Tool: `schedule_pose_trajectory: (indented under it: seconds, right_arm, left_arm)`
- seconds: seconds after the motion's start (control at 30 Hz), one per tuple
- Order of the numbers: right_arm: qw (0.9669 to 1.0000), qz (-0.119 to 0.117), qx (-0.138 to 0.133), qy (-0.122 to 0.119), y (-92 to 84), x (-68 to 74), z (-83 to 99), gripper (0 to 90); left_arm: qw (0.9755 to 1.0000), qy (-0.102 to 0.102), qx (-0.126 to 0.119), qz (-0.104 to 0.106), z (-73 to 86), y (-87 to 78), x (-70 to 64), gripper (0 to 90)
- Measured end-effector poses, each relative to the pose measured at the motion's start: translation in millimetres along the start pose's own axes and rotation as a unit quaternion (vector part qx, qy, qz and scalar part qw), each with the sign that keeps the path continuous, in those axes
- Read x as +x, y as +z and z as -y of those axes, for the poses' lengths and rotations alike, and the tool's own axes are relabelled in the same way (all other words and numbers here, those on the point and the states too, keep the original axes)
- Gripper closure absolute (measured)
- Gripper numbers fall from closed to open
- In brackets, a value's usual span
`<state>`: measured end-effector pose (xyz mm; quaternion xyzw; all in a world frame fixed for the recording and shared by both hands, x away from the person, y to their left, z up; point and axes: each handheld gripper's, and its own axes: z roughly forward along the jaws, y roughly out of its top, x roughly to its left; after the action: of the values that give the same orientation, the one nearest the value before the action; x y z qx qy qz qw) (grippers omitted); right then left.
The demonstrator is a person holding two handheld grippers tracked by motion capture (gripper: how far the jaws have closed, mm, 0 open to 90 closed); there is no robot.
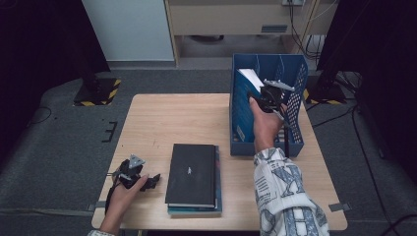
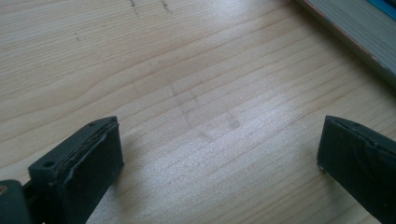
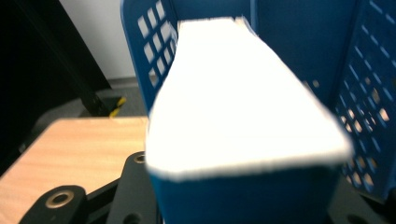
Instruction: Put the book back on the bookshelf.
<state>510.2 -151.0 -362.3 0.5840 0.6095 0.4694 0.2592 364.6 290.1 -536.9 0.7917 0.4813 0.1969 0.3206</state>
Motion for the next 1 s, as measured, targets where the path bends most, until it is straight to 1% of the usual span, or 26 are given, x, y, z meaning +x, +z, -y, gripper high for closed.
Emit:
schedule_pose_trajectory:
  seconds: [0.1, 0.2, 0.5, 0.6, 0.77, 1.0]
  right_arm:
    - [0.9999, -0.002, 0.01, -0.003, -6.3, -0.2, 4.5, 59.5]
    - [0.9997, -0.001, 0.018, -0.014, -11.4, 1.7, 8.5, 59.5]
    - [0.9994, -0.005, 0.023, -0.026, -21.8, 2.5, 20.9, 58.7]
    - [0.9991, -0.006, 0.024, -0.035, -23.4, 3.7, 22.1, 57.6]
    - [0.9989, -0.015, 0.026, -0.037, -24.3, 5.4, 23.3, 52.9]
    - [0.9985, -0.033, 0.04, -0.017, -24.0, 3.4, 17.3, 45.5]
  left_arm:
    - [1.0, 0.0, 0.0, 0.0, 0.2, -0.2, -0.4, 0.0]
    - [1.0, 0.001, 0.001, 0.0, 0.3, -0.5, -0.6, 0.0]
    - [1.0, 0.001, 0.001, 0.0, 0.4, -0.5, -0.7, 0.0]
    - [1.0, 0.0, 0.0, 0.001, 0.4, -0.4, -0.9, 0.0]
    - [1.0, 0.0, 0.0, 0.001, 0.4, -0.4, -0.8, 0.0]
    - [1.0, 0.0, 0.0, 0.001, 0.4, -0.4, -0.8, 0.0]
